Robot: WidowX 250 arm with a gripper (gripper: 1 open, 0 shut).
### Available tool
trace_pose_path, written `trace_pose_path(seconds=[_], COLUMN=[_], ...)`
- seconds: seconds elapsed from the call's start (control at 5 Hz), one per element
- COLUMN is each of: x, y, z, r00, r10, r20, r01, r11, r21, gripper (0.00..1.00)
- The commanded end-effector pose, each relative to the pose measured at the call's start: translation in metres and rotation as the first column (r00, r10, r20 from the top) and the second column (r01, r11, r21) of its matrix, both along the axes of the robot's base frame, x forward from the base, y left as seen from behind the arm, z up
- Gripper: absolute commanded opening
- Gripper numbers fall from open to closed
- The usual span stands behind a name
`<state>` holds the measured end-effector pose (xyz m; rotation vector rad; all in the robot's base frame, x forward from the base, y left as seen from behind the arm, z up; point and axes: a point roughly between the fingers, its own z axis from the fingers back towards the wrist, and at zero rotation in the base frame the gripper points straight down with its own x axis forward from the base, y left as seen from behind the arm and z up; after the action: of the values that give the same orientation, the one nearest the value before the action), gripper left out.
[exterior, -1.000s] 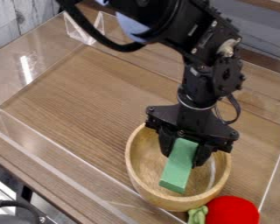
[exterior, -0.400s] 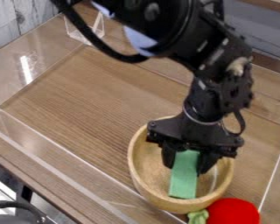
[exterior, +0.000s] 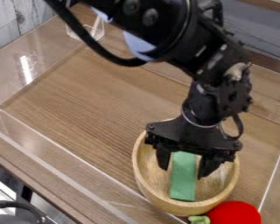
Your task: Put the green block in the brown bowl
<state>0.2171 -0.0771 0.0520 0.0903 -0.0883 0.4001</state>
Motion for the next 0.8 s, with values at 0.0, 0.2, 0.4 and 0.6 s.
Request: trace_pose_path(seconds=[0.0, 0.2, 0.4, 0.6], x=[0.017, 0.029, 0.046, 0.049], y=[0.002, 0.012, 0.024, 0.029], z=[0.027, 0.042, 0.046, 0.051], r00=[0.997, 0.989, 0.976, 0.979], r10=[0.029, 0.071, 0.134, 0.085], r20=[0.072, 0.126, 0.169, 0.186], r01=[-0.027, -0.068, -0.127, -0.077], r11=[0.999, 0.997, 0.991, 0.996], r21=[-0.028, -0.034, -0.048, -0.05], gripper=[1.0, 1.0, 1.0, 1.0])
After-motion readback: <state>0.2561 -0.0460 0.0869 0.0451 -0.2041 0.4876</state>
